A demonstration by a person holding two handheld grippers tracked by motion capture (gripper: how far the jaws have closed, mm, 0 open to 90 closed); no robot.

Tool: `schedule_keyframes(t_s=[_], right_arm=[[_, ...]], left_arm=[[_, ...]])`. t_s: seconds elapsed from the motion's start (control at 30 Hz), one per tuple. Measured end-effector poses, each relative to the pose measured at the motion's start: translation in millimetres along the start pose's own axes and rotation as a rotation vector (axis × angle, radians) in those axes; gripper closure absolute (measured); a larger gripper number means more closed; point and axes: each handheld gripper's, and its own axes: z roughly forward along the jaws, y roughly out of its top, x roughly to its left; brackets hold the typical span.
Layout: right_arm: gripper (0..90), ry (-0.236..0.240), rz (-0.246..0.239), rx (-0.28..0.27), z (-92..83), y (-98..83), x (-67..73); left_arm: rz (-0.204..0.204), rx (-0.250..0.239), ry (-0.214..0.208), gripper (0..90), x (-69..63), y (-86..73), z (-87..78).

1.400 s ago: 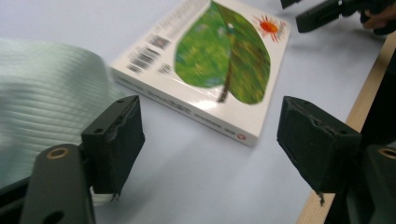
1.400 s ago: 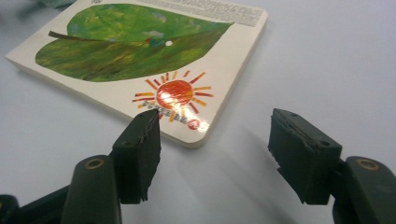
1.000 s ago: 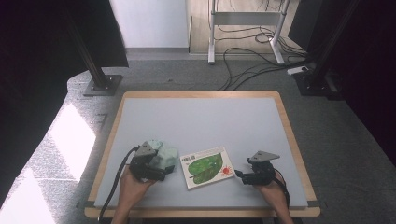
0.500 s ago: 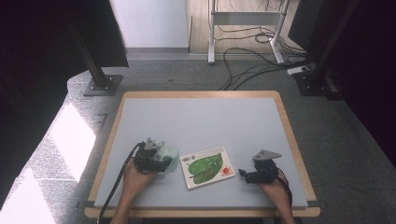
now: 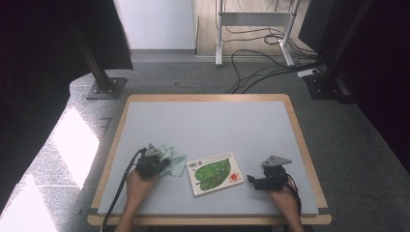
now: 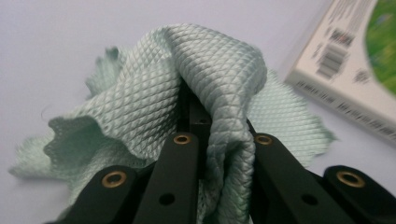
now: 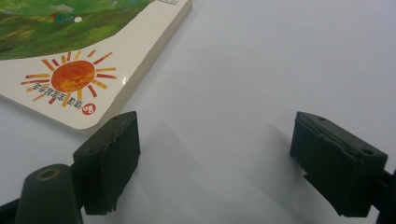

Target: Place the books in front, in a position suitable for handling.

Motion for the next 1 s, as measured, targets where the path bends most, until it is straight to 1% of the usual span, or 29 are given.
schedule_keyframes(t_s=[0.07, 0.13, 0.17, 0.2, 0.27, 0.3, 0.33, 0.37, 0.4, 0.5, 0.57, 0.63, 0.7, 0.73, 0.77, 0.8, 0.83, 0.97, 1.0], right_arm=[[15.2, 0.000, 0.000, 0.000, 0.0, 0.0, 0.0], [15.2, -0.001, 0.000, -0.001, 0.0, -0.1, 0.1], [15.2, -0.001, 0.000, 0.000, 0.0, -0.1, 0.1], [15.2, -0.001, 0.000, 0.000, 0.0, -0.1, 0.1], [15.2, -0.001, 0.000, -0.001, -0.1, -0.1, 0.2], [15.2, -0.001, 0.000, -0.001, -0.1, -0.2, 0.2], [15.2, -0.001, 0.000, -0.001, -0.1, -0.2, 0.2], [15.2, -0.001, 0.000, -0.001, -0.1, -0.2, 0.2], [15.2, -0.001, 0.001, -0.001, -0.1, -0.2, 0.2], [15.2, -0.001, 0.001, -0.001, -0.1, -0.2, 0.2], [15.2, -0.001, 0.001, -0.001, -0.1, -0.2, 0.2], [15.2, -0.001, 0.001, -0.001, -0.1, -0.2, 0.2], [15.2, -0.001, 0.001, -0.001, -0.1, -0.2, 0.2], [15.2, -0.001, 0.001, -0.001, -0.1, -0.2, 0.2], [15.2, -0.001, 0.001, -0.001, -0.1, -0.2, 0.2], [15.2, -0.001, 0.001, -0.001, -0.1, -0.2, 0.2], [15.2, -0.001, 0.001, -0.001, -0.1, -0.3, 0.3], [15.2, -0.001, 0.000, -0.001, -0.1, -0.3, 0.3], [15.2, -0.001, 0.000, -0.001, -0.1, -0.3, 0.2]], left_arm=[[0.008, -0.015, -0.006, 86.5, -2.8, 5.4, -4.7], [0.029, -0.035, -0.020, 86.5, -6.6, 13.9, -11.9], [0.040, -0.039, -0.024, 86.5, -8.0, 17.1, -14.6], [0.040, -0.039, -0.024, 86.4, -8.0, 17.1, -14.6], [0.053, -0.066, -0.060, 86.4, -13.6, 29.3, -22.7], [0.060, -0.075, -0.068, 86.3, -15.9, 33.3, -24.9], [0.060, -0.075, -0.068, 86.3, -15.9, 33.3, -24.9], [0.072, -0.092, -0.087, 86.2, -21.1, 41.7, -28.3], [0.076, -0.101, -0.102, 86.1, -23.9, 45.9, -30.0], [0.097, -0.122, -0.135, 85.5, -34.5, 58.2, -32.6], [0.114, -0.130, -0.145, 83.6, -42.6, 65.1, -31.5], [0.137, -0.125, -0.153, 81.4, -52.0, 70.9, -26.3], [0.138, -0.124, -0.174, 80.0, -57.7, 72.8, -19.5], [0.140, -0.120, -0.183, 79.3, -61.2, 72.8, -13.3], [0.141, -0.114, -0.186, 77.9, -64.0, 71.9, -7.5], [0.141, -0.114, -0.186, 77.1, -64.0, 71.9, -7.5], [0.144, -0.085, -0.191, 76.7, -68.4, 69.0, 5.4], [0.154, -0.031, -0.196, 74.0, -75.8, 61.5, 28.3], [0.154, -0.031, -0.196, 73.6, -75.8, 61.5, 28.3]])
